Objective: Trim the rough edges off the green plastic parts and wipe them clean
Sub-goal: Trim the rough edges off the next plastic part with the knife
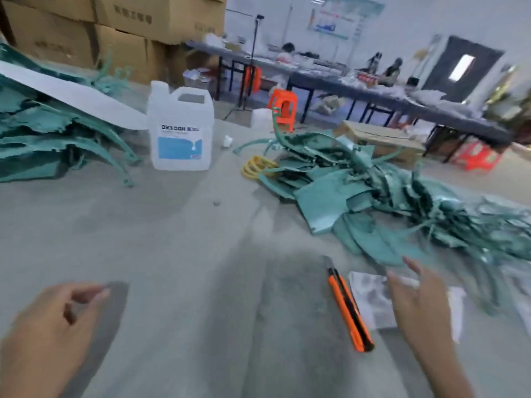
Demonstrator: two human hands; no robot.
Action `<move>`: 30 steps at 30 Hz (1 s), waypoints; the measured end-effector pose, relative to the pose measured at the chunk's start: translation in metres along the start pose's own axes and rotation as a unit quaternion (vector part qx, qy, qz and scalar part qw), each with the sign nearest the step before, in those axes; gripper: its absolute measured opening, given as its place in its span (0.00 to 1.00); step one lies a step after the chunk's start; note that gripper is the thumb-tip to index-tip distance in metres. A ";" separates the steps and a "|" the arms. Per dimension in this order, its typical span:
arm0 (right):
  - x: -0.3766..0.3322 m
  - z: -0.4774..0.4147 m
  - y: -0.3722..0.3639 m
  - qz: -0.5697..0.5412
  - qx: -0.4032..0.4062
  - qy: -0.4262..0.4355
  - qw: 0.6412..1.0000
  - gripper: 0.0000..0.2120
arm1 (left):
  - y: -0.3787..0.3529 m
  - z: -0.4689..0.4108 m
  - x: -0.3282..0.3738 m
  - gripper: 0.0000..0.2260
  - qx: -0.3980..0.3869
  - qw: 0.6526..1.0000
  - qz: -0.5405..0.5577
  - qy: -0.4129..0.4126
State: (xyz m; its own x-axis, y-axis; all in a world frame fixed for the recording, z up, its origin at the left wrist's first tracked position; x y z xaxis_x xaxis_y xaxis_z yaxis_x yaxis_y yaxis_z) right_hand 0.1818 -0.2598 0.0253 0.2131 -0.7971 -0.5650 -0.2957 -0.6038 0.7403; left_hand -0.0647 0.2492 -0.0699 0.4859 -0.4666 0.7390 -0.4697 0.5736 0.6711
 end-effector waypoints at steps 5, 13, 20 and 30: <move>-0.031 -0.063 -0.055 -0.071 -0.087 0.017 0.994 0.12 | -0.086 0.004 0.113 0.01 -0.095 0.988 0.046 -0.109; -0.004 -0.136 -0.168 -0.348 -0.160 -0.307 0.871 0.08 | -0.119 0.006 0.116 0.13 -0.094 0.987 0.016 -0.132; -0.049 -0.124 -0.144 -0.332 -0.173 -0.169 0.912 0.18 | -0.117 -0.002 0.118 0.13 -0.098 0.987 0.067 -0.106; -0.135 0.050 -0.077 -0.466 -0.282 -0.025 0.838 0.04 | -0.122 0.057 0.205 0.49 -0.013 0.906 -0.155 -0.394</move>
State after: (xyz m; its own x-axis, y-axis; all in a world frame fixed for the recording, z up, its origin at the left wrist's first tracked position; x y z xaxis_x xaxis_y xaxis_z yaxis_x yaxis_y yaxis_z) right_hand 0.1293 -0.1057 0.0264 0.0642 0.0170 -0.9978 0.4681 -0.8835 0.0151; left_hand 0.0503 0.0453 0.0030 -0.0903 -0.9376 0.3359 -0.3783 0.3443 0.8592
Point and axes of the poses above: each hand's wrist, its own z-axis away from the middle knuckle, its own y-axis out of the back of the hand, x = y × z, the point moved 7 cm from there along -z, towards the middle knuckle, and after that the axes turned 7 degrees about -x, right-handed, at the moved point
